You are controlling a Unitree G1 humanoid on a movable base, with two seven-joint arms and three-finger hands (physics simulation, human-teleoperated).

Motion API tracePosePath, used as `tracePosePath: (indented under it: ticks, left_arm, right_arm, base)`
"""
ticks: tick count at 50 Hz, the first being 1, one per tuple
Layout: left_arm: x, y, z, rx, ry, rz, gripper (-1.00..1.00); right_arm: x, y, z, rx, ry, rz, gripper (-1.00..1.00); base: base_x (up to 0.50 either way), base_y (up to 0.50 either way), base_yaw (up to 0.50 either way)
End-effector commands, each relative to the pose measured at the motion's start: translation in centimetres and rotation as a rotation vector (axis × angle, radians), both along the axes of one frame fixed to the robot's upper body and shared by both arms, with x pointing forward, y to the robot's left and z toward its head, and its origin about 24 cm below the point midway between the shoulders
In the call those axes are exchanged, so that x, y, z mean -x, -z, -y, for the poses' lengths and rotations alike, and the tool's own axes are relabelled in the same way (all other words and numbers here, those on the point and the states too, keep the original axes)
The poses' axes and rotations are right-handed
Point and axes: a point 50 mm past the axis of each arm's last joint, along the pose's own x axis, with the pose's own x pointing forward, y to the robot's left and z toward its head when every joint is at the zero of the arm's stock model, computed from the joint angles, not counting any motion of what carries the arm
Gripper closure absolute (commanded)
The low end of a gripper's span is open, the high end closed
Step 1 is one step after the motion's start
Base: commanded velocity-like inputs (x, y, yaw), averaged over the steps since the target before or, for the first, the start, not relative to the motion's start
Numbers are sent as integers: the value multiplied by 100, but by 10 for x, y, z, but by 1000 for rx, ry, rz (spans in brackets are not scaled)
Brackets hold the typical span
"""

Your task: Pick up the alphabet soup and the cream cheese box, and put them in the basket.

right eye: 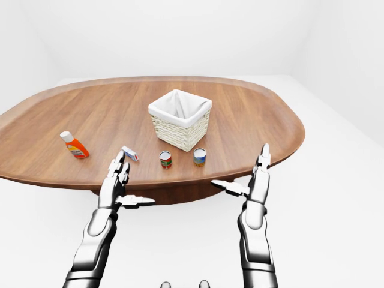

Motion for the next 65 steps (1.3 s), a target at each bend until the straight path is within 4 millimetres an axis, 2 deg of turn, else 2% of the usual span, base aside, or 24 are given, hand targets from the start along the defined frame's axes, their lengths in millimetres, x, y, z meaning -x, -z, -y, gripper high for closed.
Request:
tracePosePath:
  ticks: [1, 20, 23, 51, 65]
  left_arm:
    - [0, 2, 0, -5, 2, -6, -100]
    - [-1, 3, 0, -9, 1, -9, -100]
    - [-1, 2, 1, -11, 2, -7, -100]
    - [2, -6, -2, 2, -15, 16, -100]
    - [1, -6, -2, 8, -16, 15, -100]
  right_arm:
    - [6, -6, 15, 10, 130, 37, -100]
    - [17, -14, 30, 29, 285, 77, -100]
    - [20, -8, 34, 11, 340, 58, -100]
    - [32, -19, 47, 64, 417, 98, -100]
    - [38, -22, 50, 35, 437, 118, -100]
  base:
    - [0, 0, 0]
    - [0, 0, 0]
    - [0, 0, 0]
    - [0, 0, 0]
    - [0, 0, 0]
